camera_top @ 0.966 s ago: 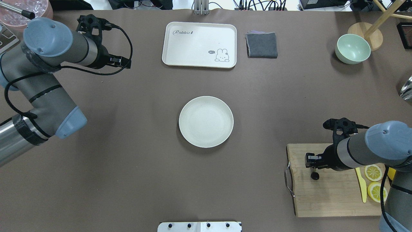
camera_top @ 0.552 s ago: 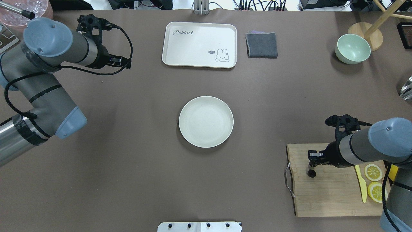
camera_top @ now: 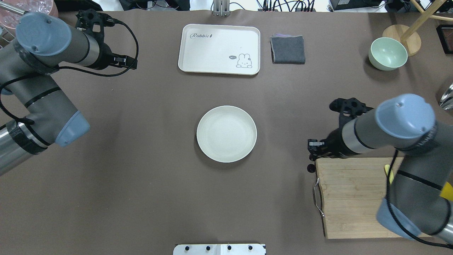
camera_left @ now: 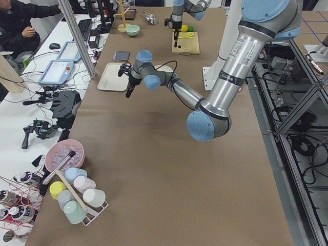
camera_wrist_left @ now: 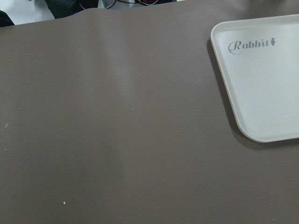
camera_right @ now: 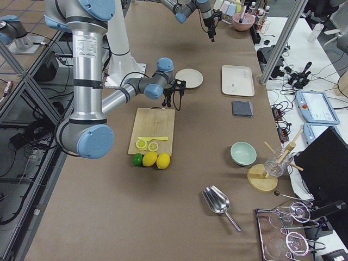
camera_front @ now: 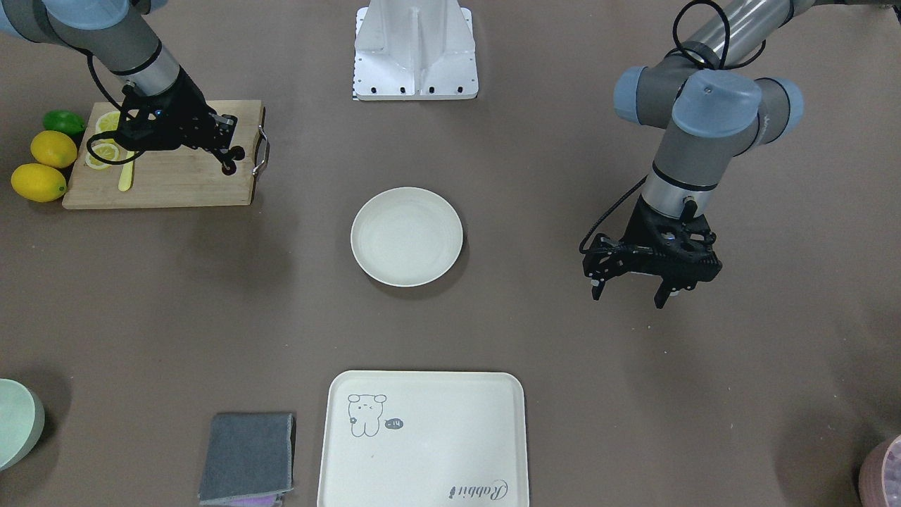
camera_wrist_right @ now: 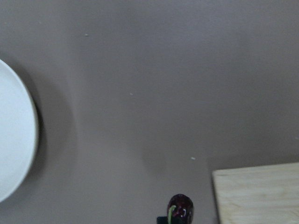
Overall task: Place red cherry on plate
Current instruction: 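Lift the cherries with the right gripper and carry them toward the white bowl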
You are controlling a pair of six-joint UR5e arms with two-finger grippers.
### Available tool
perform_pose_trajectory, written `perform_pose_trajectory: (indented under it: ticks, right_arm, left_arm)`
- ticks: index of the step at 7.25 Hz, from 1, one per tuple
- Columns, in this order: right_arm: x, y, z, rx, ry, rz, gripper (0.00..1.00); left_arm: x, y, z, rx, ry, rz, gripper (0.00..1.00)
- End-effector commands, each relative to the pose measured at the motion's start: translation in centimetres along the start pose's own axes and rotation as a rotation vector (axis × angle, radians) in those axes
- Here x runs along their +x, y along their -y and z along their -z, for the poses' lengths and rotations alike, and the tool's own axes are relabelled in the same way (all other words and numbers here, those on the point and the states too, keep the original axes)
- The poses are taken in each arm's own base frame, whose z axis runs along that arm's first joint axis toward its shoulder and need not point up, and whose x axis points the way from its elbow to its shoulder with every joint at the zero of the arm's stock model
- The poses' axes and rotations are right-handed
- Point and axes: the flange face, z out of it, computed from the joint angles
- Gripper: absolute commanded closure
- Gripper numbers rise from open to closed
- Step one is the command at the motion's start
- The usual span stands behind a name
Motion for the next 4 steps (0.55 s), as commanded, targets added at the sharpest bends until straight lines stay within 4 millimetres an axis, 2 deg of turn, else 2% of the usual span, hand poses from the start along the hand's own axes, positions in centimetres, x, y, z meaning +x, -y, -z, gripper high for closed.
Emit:
perform_pose_trajectory:
  ticks: [1, 3, 4]
  right_arm:
    - [-10.3, 2.0, -1.8, 0.021, -0.01, 0.017, 1.0]
    - [-17.2, 4.5, -4.7, 0.025, -0.021, 0.012, 1.0]
    - [-19.2, 5.1, -5.9, 0.044, -0.028, 0.015, 1.0]
  left_arm:
    - [-3.0, 0.9, 0.4, 0.01, 0.029, 0.026, 0.02]
    - [-4.9, 1.8, 0.9, -0.001, 0.036, -0.073, 0.02]
    - [-5.7, 2.2, 0.8, -0.002, 0.047, -0.065, 0.02]
